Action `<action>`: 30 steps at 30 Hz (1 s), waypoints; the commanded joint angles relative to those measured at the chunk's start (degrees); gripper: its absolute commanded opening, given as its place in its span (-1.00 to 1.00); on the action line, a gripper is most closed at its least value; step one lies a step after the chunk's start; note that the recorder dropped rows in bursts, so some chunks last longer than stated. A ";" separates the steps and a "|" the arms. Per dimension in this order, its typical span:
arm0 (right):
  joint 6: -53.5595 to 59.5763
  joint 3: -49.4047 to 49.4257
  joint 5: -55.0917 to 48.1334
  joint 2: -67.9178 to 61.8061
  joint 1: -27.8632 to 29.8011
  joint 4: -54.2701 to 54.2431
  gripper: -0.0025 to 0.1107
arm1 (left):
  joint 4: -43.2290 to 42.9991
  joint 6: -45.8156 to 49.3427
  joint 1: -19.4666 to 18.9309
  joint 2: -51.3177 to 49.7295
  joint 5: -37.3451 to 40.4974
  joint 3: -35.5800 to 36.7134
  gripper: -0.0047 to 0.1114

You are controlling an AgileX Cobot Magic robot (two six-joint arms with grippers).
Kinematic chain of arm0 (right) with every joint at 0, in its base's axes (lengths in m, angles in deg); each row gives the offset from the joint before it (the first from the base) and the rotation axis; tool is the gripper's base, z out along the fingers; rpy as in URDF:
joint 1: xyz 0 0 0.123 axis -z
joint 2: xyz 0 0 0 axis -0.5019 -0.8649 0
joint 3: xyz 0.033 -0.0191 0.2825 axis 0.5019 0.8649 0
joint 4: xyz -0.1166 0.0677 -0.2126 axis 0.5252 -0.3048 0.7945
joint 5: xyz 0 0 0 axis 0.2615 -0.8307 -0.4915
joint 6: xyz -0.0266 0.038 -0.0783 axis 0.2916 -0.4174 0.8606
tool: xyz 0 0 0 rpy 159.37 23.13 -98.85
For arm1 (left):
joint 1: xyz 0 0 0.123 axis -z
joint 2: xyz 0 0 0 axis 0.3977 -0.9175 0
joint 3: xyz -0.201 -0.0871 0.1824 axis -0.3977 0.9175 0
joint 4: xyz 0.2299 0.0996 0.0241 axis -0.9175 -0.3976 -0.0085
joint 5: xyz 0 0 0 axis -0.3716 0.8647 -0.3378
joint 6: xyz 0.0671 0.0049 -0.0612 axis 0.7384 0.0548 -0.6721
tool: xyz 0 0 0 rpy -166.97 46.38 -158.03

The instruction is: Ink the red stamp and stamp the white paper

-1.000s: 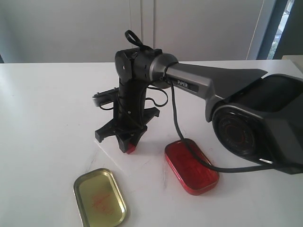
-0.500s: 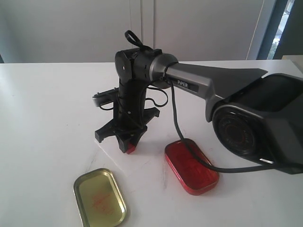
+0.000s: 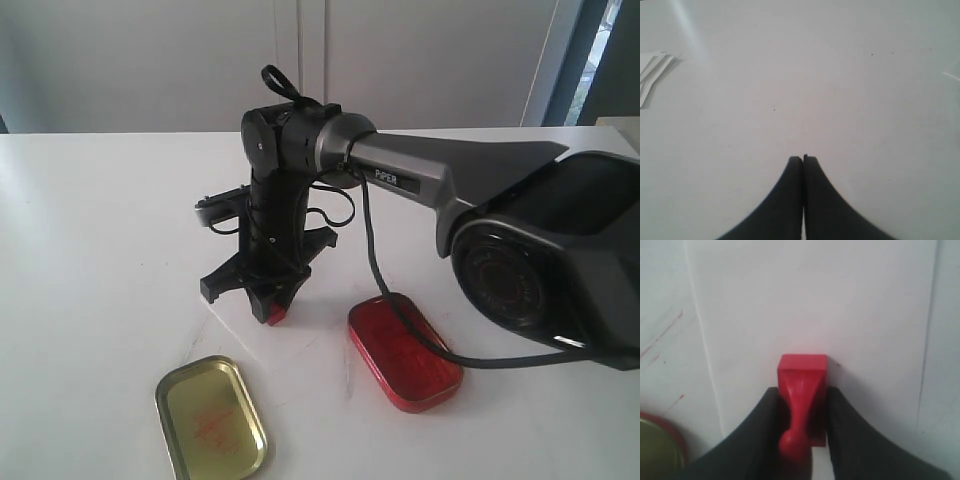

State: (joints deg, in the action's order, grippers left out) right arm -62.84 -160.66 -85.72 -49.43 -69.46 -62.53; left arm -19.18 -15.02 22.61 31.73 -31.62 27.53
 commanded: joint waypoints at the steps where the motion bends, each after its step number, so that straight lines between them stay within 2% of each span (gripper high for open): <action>1: -0.21 0.97 0.38 0.55 -0.20 0.79 -0.96 | 0.69 0.00 0.24 0.26 0.10 -0.05 -0.92; 30: -0.12 0.97 0.38 6.89 -1.40 0.67 -0.96 | 0.69 0.00 0.24 0.26 0.10 -0.05 -0.92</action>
State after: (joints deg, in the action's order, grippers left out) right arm -63.03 -160.01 -85.35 -44.14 -70.04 -61.83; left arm -19.18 -15.02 22.61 31.73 -31.62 27.53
